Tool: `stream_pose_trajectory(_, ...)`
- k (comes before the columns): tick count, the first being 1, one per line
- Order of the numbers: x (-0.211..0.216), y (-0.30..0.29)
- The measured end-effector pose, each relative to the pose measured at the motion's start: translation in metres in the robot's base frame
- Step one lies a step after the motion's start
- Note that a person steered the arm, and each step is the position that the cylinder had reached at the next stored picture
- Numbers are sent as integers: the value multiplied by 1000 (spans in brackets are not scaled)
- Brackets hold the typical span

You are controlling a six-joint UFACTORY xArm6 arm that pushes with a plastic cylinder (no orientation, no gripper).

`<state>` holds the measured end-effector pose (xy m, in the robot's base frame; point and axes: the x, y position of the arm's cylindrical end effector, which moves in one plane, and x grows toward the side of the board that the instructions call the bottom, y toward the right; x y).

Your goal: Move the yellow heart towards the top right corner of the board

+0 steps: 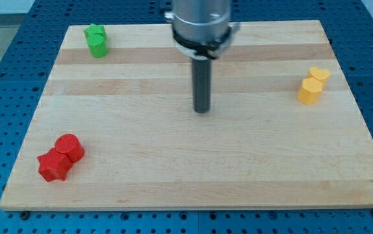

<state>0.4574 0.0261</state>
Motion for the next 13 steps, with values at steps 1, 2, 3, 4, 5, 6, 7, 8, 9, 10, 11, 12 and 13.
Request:
stream_pose_trajectory(1,23,59)
stream_pose_trajectory(2,27,133)
stream_pose_trajectory(3,24,186)
stream_pose_trajectory(4,12,214)
stream_pose_trajectory(5,-7,230)
stream_pose_trajectory(6,-27,236)
stream_pose_trajectory(7,-40,234)
stream_pose_trajectory(8,-44,228)
stream_pose_trajectory(9,-44,217)
stream_pose_trajectory(10,-44,207)
stream_pose_trajectory(11,-51,206)
stream_pose_trajectory(12,-65,206)
stream_pose_trajectory(13,-80,204)
